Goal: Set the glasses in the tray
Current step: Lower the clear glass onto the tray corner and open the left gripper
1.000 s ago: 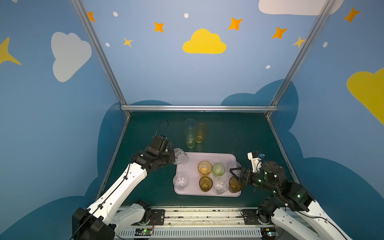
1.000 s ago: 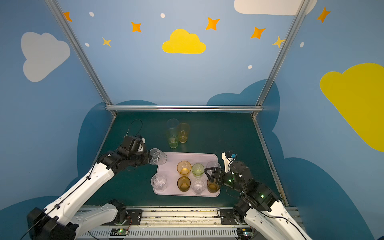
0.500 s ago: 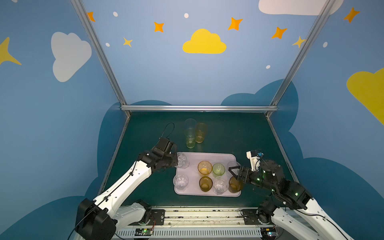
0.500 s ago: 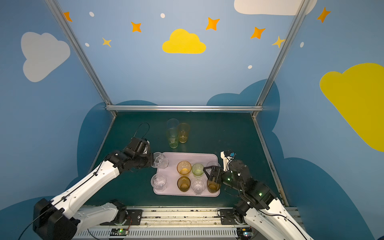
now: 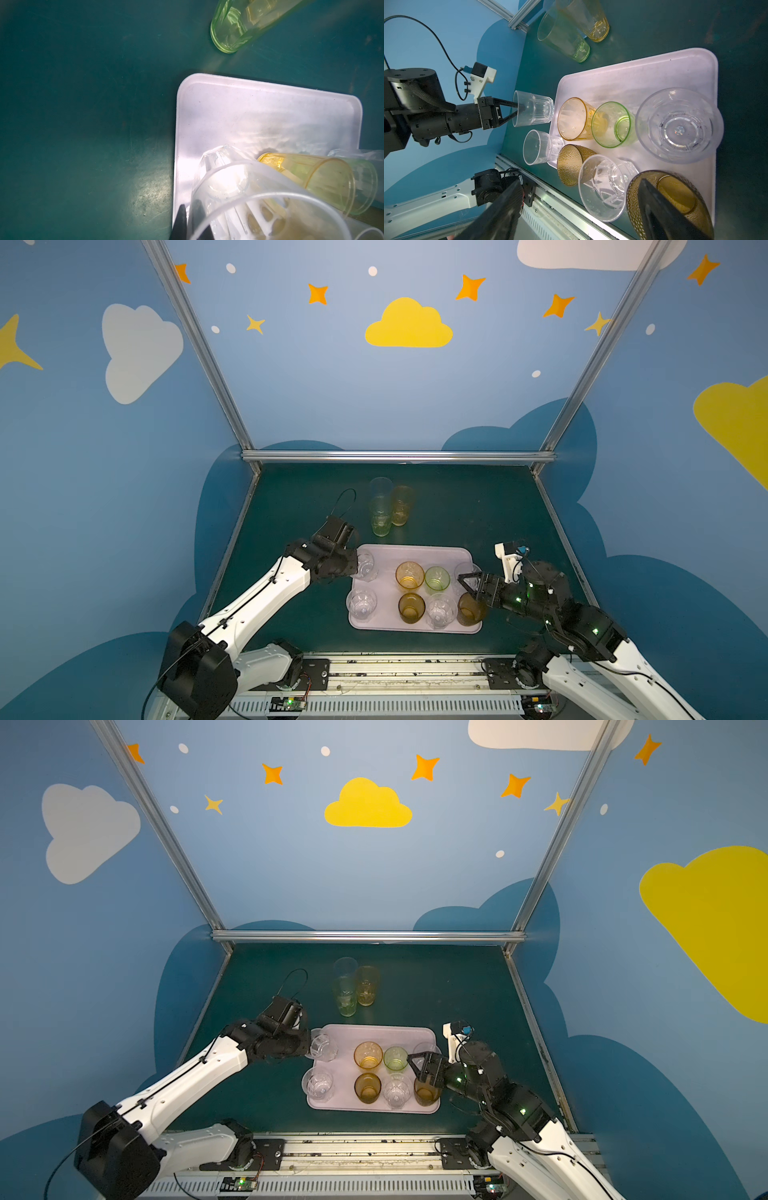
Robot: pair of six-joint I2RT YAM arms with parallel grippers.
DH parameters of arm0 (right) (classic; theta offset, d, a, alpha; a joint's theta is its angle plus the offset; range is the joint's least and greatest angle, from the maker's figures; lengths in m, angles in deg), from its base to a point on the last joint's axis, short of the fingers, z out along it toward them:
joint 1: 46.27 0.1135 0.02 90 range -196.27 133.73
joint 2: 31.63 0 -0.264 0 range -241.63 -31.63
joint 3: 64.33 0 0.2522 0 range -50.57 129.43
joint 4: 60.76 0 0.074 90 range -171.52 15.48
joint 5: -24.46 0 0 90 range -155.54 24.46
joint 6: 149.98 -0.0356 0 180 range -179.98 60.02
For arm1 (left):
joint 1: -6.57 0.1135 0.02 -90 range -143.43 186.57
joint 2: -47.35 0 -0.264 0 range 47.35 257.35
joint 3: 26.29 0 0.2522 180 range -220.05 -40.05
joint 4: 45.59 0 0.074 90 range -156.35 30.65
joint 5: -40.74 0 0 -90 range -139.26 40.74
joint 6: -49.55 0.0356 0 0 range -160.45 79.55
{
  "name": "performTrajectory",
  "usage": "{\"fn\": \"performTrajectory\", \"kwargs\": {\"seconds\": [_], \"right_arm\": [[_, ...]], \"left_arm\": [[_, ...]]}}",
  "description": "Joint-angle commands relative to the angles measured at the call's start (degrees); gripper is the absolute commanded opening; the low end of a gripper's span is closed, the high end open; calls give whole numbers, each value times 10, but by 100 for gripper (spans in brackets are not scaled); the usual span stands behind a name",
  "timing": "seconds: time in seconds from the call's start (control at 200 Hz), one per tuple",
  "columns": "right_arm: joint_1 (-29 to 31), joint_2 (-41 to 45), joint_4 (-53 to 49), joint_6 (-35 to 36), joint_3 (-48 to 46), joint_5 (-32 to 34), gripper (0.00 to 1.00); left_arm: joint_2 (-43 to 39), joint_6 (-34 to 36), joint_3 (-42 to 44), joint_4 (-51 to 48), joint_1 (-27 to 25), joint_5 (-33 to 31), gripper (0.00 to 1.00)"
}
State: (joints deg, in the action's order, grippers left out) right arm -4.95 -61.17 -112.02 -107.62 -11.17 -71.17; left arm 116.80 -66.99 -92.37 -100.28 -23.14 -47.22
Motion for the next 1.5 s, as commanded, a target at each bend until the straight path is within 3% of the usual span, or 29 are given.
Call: {"fn": "performTrajectory", "kwargs": {"seconds": [0.0, 1.497], "right_arm": [[-4, 4, 5, -3, -6, -1, 86], [-9, 15, -3, -9, -26, 3, 86]], "left_arm": [[2, 8, -3, -1, -8, -14, 4], [45, -1, 12, -20, -33, -26, 4]]}}
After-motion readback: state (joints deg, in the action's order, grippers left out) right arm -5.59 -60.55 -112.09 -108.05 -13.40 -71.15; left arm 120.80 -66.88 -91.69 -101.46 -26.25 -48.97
